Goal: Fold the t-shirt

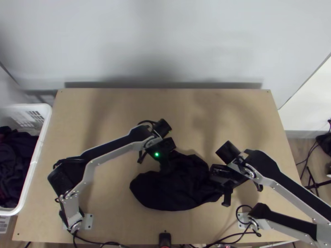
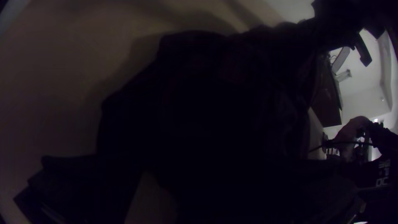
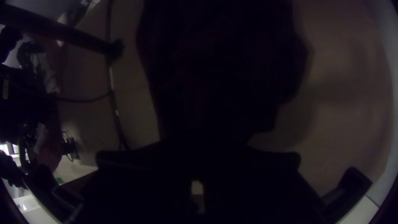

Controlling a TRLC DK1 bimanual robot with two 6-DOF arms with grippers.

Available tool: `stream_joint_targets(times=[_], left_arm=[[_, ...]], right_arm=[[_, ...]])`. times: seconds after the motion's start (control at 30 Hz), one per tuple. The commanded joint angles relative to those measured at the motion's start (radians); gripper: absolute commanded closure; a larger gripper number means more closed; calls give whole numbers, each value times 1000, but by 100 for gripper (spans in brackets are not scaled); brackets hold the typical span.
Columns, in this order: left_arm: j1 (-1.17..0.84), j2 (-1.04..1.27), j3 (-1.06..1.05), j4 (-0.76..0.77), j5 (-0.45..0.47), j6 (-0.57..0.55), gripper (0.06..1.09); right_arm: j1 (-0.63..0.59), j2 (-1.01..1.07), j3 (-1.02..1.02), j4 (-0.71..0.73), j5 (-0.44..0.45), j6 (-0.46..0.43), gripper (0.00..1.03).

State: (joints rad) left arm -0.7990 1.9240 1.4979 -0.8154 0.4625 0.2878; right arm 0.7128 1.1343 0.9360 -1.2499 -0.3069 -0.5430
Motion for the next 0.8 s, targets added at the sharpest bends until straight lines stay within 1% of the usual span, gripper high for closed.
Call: stream_joint_targets(times=[0.0,0.07,0.1,0.13,0.17,0.23,0.27,0.3,0.37,0.47,0.5,0.57,0.63,0.77], left_arm=[[-69,44,-21,9,8,17,13],[-78,58,-24,18,8,13,14],[-82,66,-21,21,8,11,23],[-83,67,-21,28,8,5,42],[-83,67,-21,38,8,-7,68],[-77,63,-21,53,10,-22,96],[-68,56,-21,56,10,-30,102],[-49,44,-22,53,8,-30,105],[-29,26,-30,53,8,-30,105],[34,-62,-56,53,8,-27,105],[90,-128,-59,50,8,-44,105],[144,-177,-59,50,8,-64,105],[228,-249,-57,48,10,-82,105],[379,-384,-28,24,8,-84,105]], right_arm=[[-24,-1,-2,9,2,-3,100],[-27,-1,-3,12,2,-3,100],[-27,-2,-5,12,2,-3,100],[-27,-2,-5,12,2,-3,100],[-30,-4,-3,12,2,-5,100],[-44,-7,3,12,2,-8,100],[-55,-8,9,12,2,-9,100],[-64,-8,15,12,2,-9,100],[-75,-10,23,12,2,-12,100],[-118,-27,64,30,5,-9,100],[-162,-45,113,53,9,2,100],[-193,-50,153,55,11,5,100],[-250,-54,211,56,20,6,100],[-303,-57,304,61,22,11,100]])
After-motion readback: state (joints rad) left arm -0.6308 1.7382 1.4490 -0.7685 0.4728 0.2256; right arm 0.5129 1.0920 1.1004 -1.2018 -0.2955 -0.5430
